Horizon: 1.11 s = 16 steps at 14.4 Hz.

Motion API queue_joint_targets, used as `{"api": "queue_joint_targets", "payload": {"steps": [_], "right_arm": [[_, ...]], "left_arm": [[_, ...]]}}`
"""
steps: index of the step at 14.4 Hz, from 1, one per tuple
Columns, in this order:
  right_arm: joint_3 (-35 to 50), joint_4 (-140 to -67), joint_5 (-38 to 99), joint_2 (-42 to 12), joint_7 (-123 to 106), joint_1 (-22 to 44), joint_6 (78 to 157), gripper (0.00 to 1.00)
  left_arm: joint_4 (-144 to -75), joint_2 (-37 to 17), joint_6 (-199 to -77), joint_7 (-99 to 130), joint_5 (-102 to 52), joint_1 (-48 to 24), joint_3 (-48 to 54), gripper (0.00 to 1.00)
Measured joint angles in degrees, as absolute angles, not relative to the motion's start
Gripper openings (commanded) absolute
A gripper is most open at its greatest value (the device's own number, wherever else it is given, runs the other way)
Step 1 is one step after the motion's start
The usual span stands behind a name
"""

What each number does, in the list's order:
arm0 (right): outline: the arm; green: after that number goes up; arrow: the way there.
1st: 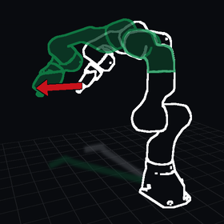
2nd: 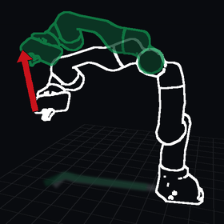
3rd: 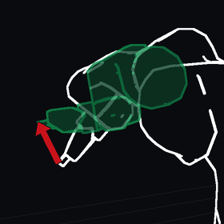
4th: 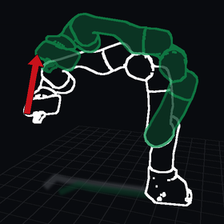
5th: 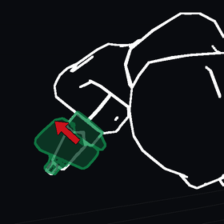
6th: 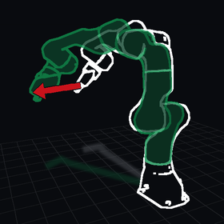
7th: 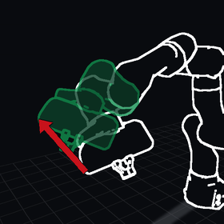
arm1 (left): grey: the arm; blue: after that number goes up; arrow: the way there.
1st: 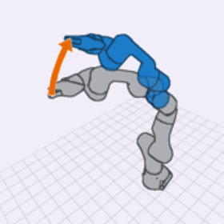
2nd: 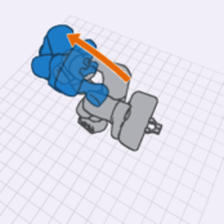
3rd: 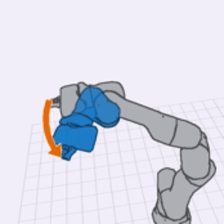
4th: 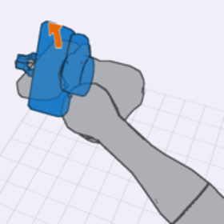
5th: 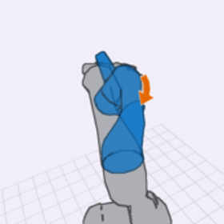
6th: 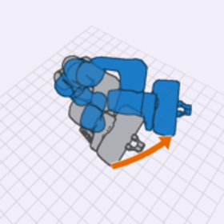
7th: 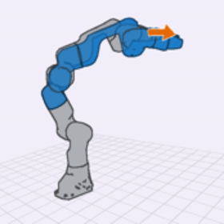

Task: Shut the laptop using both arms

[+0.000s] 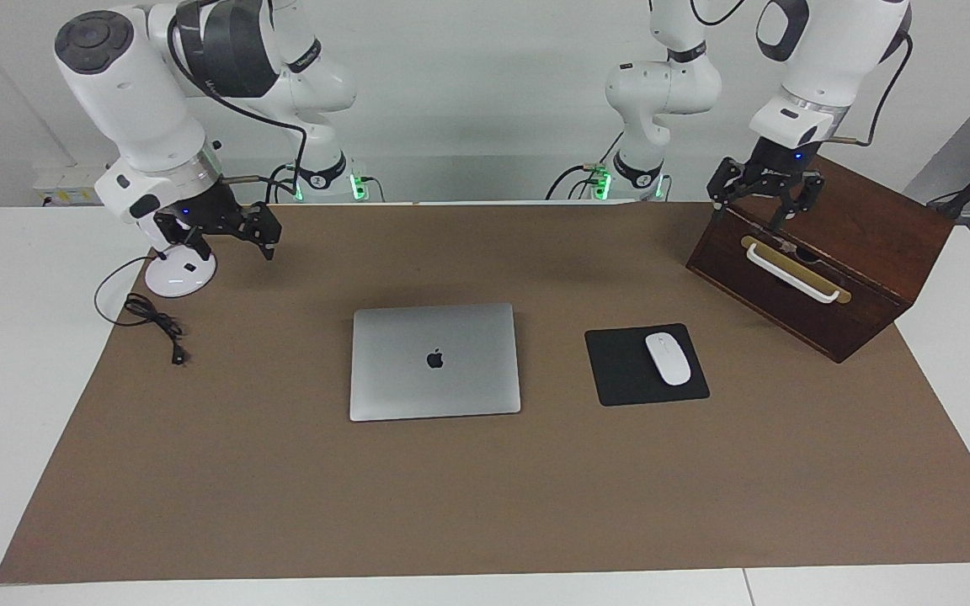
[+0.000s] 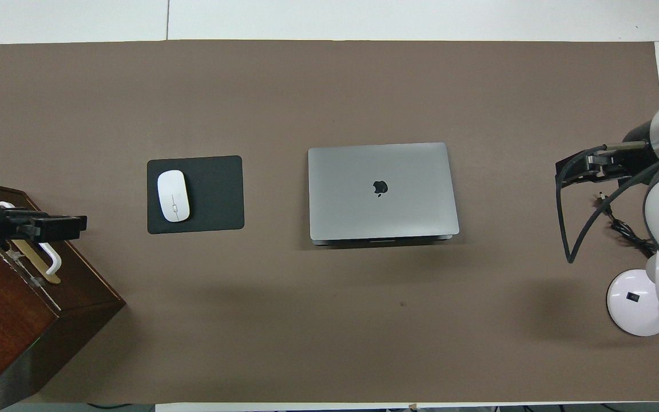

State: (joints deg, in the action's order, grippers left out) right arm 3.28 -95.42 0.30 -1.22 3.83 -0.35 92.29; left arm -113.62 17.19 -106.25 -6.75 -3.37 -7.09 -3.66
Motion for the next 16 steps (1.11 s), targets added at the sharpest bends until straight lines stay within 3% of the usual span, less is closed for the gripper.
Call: {"api": "queue_joint_targets", "payload": {"steps": [6,16], "right_arm": [[2.98,-95.11,0.30,-1.24,3.83,-0.80,91.98,1.00],[2.48,-93.08,0.31,-1.25,3.83,-1.12,87.77,1.00]], "left_arm": [[-96.16,8.45,-94.75,-6.37,-0.46,-5.18,-3.65,1.00],[-94.28,4.25,-93.77,-6.36,-0.36,-3.28,-3.03,1.00]]}}
